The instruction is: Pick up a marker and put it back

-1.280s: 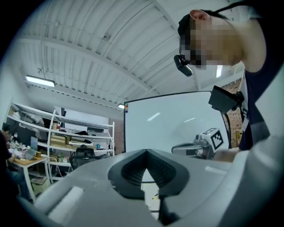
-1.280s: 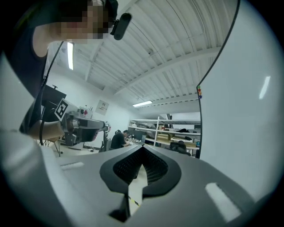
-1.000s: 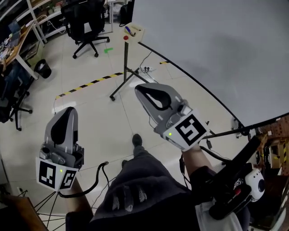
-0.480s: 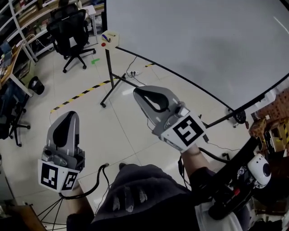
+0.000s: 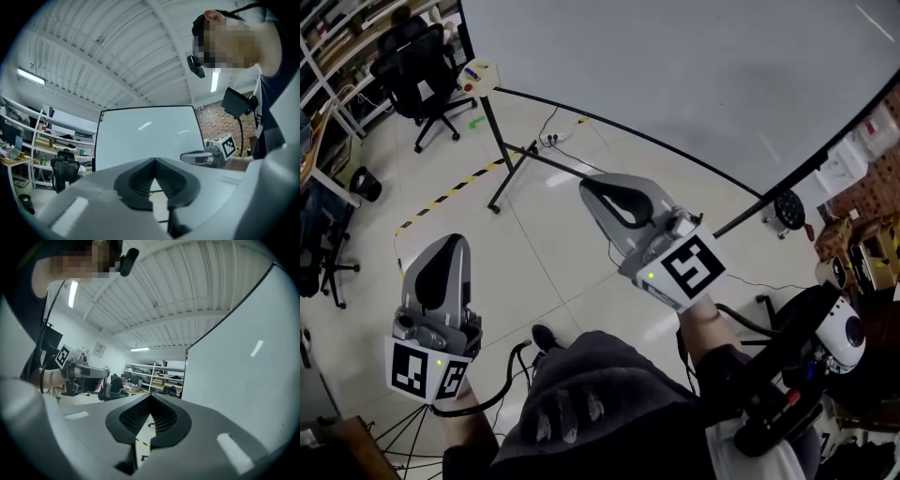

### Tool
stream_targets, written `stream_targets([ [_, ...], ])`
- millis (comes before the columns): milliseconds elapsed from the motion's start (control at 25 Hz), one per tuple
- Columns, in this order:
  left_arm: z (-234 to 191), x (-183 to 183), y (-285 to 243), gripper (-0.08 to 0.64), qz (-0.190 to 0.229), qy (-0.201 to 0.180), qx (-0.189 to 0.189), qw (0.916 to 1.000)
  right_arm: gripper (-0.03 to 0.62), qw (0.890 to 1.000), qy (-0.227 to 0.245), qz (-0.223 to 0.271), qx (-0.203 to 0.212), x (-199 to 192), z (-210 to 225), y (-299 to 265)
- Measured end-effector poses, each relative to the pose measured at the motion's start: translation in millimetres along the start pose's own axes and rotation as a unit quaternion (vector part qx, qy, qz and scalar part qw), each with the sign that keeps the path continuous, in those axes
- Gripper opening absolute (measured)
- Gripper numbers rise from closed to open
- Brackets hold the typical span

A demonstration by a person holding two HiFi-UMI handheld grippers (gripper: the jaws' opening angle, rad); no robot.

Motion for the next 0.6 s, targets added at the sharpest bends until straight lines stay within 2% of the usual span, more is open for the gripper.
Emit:
stream_targets([
  [280,45,0,15,0.006,-0.029,-0.007,0.034,0.999,0.0,0.999,-0.035,-0.003,0.022,-16,0,39],
  [600,27,1,61,0.006,-0.037,-0.01,0.081,0.9959,0.0,0.997,-0.048,-0.017,0.053,-28,-35,23],
])
Point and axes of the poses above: the fingertips, and each gripper's own axes: y backward along the fingers, z to its right, x out of its top, the point moved 2 cm from there along y, backward along the fingers, and after that the axes turned 5 degrees about x, right-handed, at the moved point
